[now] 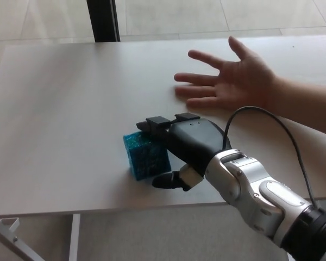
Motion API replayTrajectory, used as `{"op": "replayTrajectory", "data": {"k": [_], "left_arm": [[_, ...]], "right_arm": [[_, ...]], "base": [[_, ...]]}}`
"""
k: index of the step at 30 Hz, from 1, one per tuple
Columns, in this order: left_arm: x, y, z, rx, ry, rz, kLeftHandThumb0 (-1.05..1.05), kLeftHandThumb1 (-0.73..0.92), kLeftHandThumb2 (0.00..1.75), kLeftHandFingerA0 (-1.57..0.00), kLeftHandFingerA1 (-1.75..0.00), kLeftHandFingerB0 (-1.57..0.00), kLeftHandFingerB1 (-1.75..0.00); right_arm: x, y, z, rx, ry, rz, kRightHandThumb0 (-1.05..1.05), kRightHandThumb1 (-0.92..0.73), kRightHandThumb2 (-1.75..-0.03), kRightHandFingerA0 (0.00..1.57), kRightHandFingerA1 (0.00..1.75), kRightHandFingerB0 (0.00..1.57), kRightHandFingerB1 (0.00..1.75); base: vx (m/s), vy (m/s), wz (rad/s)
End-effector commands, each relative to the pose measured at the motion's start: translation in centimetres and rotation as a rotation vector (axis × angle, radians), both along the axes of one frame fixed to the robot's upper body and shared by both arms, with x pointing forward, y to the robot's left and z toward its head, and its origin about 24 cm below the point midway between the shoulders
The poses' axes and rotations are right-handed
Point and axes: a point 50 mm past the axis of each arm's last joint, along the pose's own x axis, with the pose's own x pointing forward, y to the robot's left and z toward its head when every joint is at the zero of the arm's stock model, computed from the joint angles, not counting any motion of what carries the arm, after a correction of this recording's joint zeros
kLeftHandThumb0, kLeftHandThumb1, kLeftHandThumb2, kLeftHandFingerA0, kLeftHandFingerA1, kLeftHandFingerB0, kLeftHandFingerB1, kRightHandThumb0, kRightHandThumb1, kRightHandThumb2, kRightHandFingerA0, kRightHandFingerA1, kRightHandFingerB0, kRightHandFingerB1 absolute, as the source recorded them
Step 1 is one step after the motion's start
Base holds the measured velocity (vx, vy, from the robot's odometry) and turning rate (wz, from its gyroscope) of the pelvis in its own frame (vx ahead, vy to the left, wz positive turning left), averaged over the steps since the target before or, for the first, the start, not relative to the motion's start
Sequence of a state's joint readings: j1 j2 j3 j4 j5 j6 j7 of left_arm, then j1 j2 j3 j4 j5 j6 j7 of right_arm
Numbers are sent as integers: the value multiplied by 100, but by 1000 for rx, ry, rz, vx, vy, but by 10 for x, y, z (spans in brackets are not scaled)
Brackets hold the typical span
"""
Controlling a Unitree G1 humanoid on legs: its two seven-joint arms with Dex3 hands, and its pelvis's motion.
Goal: The robot uses its right hand to pick up a cube kept in the middle of the desk infront of it and hands it to a person
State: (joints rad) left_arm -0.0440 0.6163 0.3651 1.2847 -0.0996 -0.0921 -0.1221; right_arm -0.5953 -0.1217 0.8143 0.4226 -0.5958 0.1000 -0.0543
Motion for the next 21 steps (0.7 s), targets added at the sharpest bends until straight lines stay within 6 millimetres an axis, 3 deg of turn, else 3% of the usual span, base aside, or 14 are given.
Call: {"op": "replayTrajectory", "data": {"k": [1, 2, 6, 7, 8, 9, 10, 11, 15, 16, 17, 18, 19, 21], "left_arm": [[2, -1, 0, 5, -7, -17, -105, 45, 91, -56, -150, -32, -138], [3, -4, -3, 0, -6, -24, -105, 47, 90, -55, -149, -34, -140], [2, -4, -3, 3, -6, -29, -105, 47, 90, -59, -149, -36, -141], [4, -5, -4, 3, 0, -47, -105, 46, 95, -56, -149, -32, -145], [4, -6, -4, 3, 3, -58, -105, 47, 94, -57, -148, -33, -142], [5, -6, -4, 3, 4, -61, -105, 49, 93, -60, -148, -38, -138], [5, -6, -4, 4, 5, -56, -105, 49, 93, -60, -148, -38, -138], [4, -6, -4, 8, 12, -70, -105, 52, 90, -56, -148, -36, -139], [7, -9, -6, 17, 23, -90, -105, 55, 97, -55, -146, -30, -140], [8, -10, -7, 12, 22, -82, -105, 59, 93, -53, -143, -29, -132], [9, -10, -7, 11, 22, -80, -105, 59, 93, -53, -143, -29, -132], [9, -10, -7, 9, 19, -84, -105, 56, 98, -51, -144, -26, -139], [9, -10, -7, 7, 14, -77, -105, 55, 99, -52, -147, -27, -141], [9, -11, -7, 5, 12, -74, -105, 55, 99, -52, -147, -27, -141]], "right_arm": [[-8, 1, -13, -11, -21, 20, -82, -60, -59, 33, 62, 28, 42], [-10, 0, -18, -10, -46, 34, -82, -56, -57, 47, 77, 29, 44], [-13, 2, -24, -50, -55, 48, -77, -53, -56, 54, 81, 29, 46], [-15, 1, -27, -78, -78, 48, -64, -47, -55, 65, 105, 33, 47], [-17, -1, -31, -90, -107, 42, -47, -43, -57, 74, 149, 43, 52], [-20, -1, -35, -86, -152, 29, -41, -35, -81, 101, 128, 49, 64], [-21, -1, -36, -80, -179, 25, -41, -35, -81, 101, 128, 49, 64], [-22, -1, -38, -82, -208, 17, -27, -53, -61, 81, 154, 57, 61], [-25, -7, -42, -65, -341, -20, -39, -58, -59, 64, 153, 86, 67], [-27, -9, -43, -56, -397, -51, -49, -40, -81, 88, 126, 83, 77], [-27, -9, -43, -55, -404, -55, -46, -42, -84, 93, 127, 82, 81], [-27, -9, -43, -44, -422, -58, -39, -58, -58, 67, 160, 87, 74], [-26, -9, -44, -48, -439, -67, -32, -63, -58, 71, 170, 83, 91], [-26, -9, -44, -50, -449, -72, -32, -63, -58, 71, 170, 83, 91]], "base": [[0, 0, 0], [0, 0, 0], [0, 0, 0], [0, 0, 0], [0, 0, 0], [0, 0, 0], [0, 0, 0], [0, 0, 0], [0, 0, 0], [0, 0, 0], [0, 0, 0], [0, 0, 0], [0, 0, 0], [0, 0, 0]]}}
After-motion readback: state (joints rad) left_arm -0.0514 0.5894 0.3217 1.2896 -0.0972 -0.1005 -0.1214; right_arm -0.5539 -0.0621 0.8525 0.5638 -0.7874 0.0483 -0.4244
